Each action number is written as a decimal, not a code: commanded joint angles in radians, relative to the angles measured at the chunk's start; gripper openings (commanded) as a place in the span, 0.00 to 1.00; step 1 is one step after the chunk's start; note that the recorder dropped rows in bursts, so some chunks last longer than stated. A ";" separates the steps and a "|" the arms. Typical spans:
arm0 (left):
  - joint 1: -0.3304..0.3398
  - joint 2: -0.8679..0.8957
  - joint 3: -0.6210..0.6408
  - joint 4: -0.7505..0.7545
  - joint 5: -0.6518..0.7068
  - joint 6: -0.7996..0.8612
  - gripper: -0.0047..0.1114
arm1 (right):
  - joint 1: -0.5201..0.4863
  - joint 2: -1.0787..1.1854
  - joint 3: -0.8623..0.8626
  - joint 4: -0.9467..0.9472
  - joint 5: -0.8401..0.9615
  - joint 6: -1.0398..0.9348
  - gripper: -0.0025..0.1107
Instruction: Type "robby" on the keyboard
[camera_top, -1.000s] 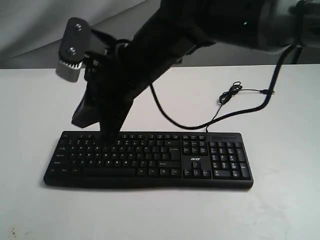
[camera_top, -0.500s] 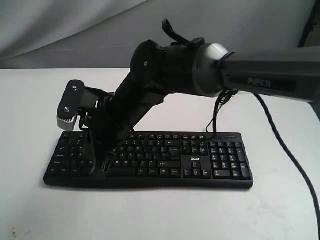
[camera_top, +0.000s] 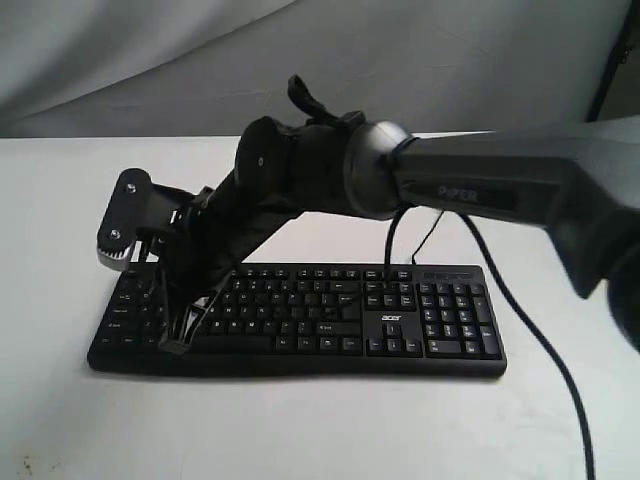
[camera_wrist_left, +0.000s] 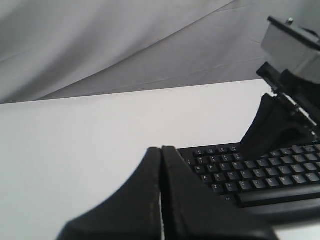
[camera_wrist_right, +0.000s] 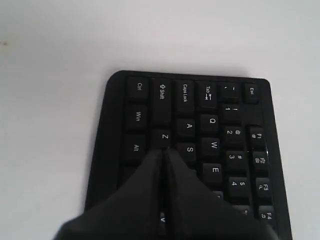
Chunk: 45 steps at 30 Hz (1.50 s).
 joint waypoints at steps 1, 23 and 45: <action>-0.006 -0.003 0.004 0.005 -0.006 -0.003 0.04 | 0.000 0.059 -0.084 0.016 0.017 0.020 0.02; -0.006 -0.003 0.004 0.005 -0.006 -0.003 0.04 | -0.065 0.192 -0.270 -0.141 0.144 0.202 0.02; -0.006 -0.003 0.004 0.005 -0.006 -0.003 0.04 | -0.068 0.213 -0.269 -0.101 0.155 0.107 0.02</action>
